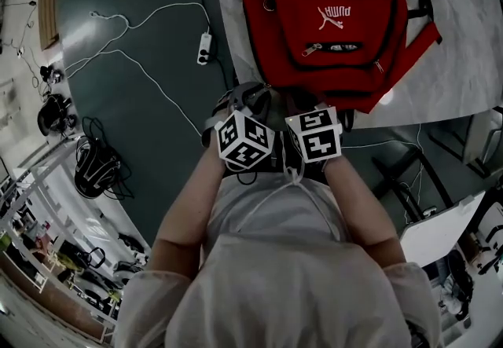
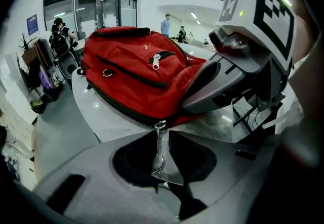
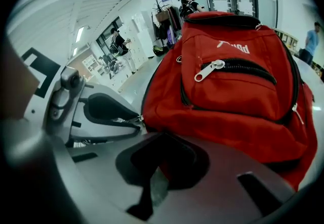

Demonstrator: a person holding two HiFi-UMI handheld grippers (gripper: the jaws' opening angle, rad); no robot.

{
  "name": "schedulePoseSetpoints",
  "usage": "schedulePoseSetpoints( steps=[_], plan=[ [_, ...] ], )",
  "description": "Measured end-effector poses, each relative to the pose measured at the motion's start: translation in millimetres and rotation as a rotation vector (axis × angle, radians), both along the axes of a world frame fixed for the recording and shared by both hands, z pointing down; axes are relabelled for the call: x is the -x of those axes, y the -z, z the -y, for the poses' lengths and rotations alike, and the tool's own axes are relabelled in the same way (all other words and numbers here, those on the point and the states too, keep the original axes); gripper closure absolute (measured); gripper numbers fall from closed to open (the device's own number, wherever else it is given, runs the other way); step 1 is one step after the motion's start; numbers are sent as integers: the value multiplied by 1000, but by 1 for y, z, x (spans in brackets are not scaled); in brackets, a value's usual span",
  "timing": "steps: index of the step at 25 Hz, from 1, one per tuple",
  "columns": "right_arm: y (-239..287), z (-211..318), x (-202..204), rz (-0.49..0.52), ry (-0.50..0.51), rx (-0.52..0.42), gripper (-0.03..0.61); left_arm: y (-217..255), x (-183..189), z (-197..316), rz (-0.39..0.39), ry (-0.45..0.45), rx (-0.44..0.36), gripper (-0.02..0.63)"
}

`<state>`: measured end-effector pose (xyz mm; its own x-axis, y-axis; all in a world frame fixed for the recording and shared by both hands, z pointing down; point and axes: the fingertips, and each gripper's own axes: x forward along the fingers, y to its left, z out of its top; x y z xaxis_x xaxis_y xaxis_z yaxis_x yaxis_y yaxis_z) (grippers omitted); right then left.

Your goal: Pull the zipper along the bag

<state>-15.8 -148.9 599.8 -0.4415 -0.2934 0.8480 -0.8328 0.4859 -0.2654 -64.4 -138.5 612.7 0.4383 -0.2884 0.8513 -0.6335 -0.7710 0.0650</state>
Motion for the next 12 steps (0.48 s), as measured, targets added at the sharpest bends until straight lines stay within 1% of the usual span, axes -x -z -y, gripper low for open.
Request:
schedulePoseSetpoints(
  steps=[5, 6, 8, 9, 10, 12],
  plan=[
    [0, 1, 1, -7, 21, -11, 551, -1, 1, 1, -43, 45, 47, 529],
    [0, 1, 2, -7, 25, -10, 552, -2, 2, 3, -66, 81, 63, 535],
    [3, 2, 4, 1, 29, -10, 551, -1, 5, 7, -120, 177, 109, 570],
    [3, 2, 4, 4, 30, -9, 551, -1, 6, 9, -134, 203, 128, 580],
    [3, 2, 5, 7, 30, -9, 551, -1, 7, 9, -127, 198, 137, 584],
    [2, 1, 5, 8, 30, -9, 552, -2, 6, 9, -80, 139, 131, 589]
  ],
)
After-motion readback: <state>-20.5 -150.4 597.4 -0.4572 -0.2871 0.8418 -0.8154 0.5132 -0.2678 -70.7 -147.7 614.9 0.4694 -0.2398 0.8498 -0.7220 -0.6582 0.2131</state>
